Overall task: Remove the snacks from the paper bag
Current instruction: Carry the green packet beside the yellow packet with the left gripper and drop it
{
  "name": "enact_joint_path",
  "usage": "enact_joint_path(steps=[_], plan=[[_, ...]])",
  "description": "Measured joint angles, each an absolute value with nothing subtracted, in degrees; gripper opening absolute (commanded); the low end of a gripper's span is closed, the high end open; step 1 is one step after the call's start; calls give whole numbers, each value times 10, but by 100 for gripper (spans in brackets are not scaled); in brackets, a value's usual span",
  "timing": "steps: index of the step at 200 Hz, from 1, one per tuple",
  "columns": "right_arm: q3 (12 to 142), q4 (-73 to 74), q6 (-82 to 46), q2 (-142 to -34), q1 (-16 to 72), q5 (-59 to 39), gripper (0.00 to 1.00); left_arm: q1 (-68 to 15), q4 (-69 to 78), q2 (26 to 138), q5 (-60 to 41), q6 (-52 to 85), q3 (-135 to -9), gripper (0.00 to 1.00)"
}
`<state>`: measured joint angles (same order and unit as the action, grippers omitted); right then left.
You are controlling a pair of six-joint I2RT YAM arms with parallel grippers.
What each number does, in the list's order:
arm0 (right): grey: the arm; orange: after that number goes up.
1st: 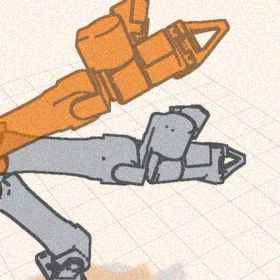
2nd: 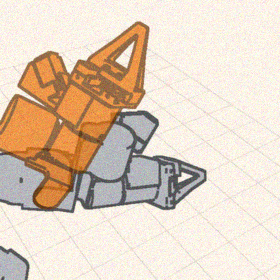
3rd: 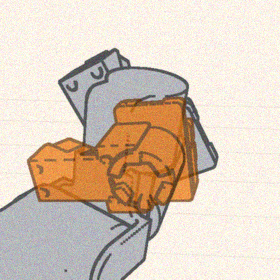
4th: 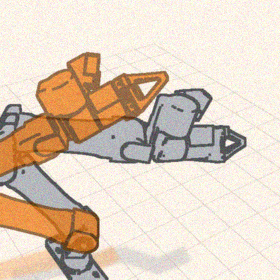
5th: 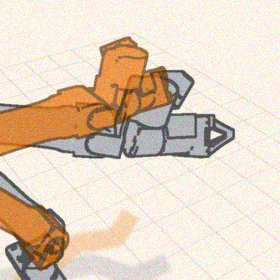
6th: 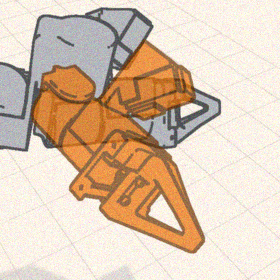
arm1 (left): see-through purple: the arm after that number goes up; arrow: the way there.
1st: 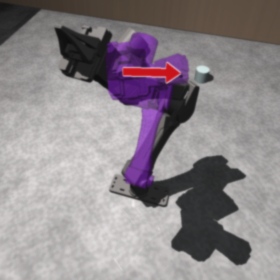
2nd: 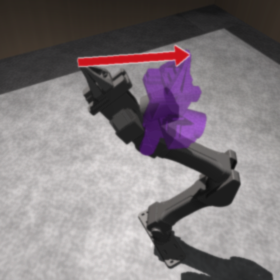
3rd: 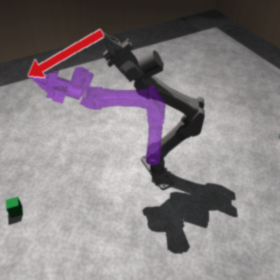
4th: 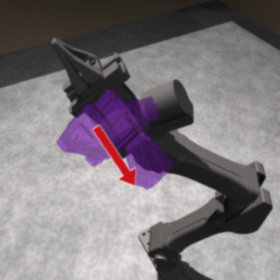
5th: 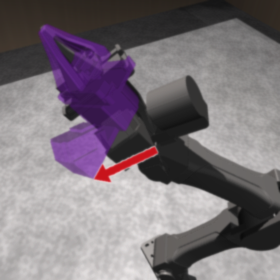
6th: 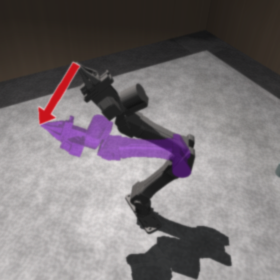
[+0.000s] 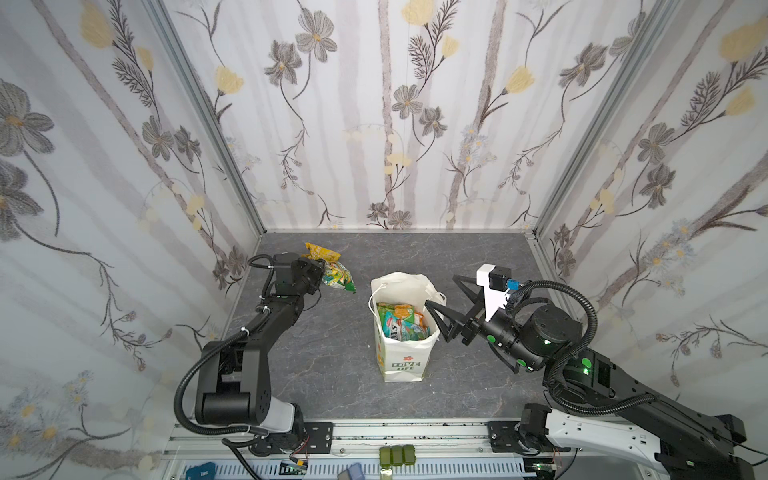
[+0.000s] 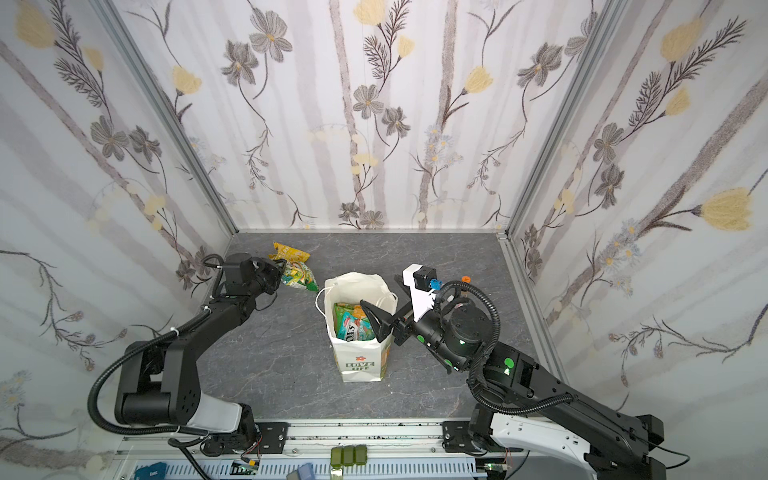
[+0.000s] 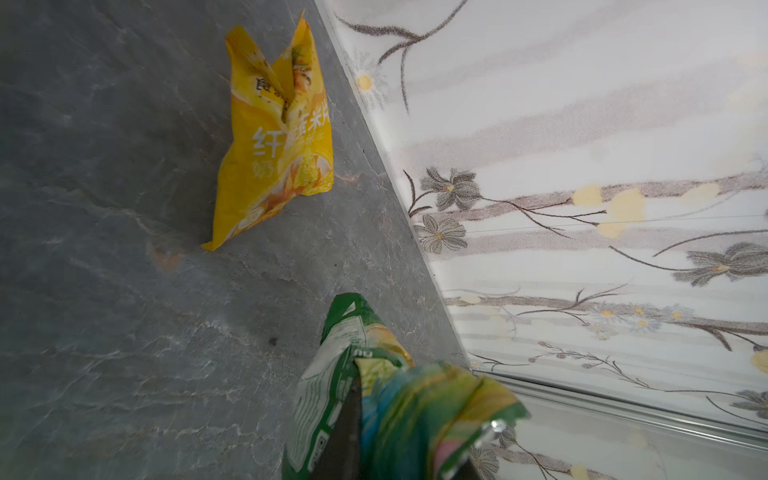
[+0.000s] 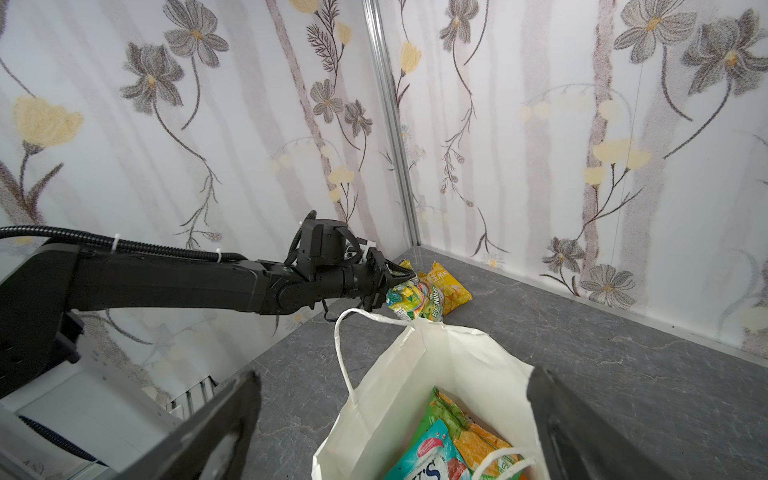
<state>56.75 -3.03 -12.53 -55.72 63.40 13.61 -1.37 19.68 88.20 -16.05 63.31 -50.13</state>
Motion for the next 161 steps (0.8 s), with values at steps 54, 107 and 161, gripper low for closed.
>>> enact_joint_path(steps=[54,107,161], plan=[[570,-53,-139,-564,634,136,99,-21,247,1060,-185,589,-635,0],[569,-63,-145,-556,633,143,100,-28,224,1177,-198,548,-733,2],[569,-76,-145,-556,629,152,99,-28,171,1229,-210,502,-786,31]])
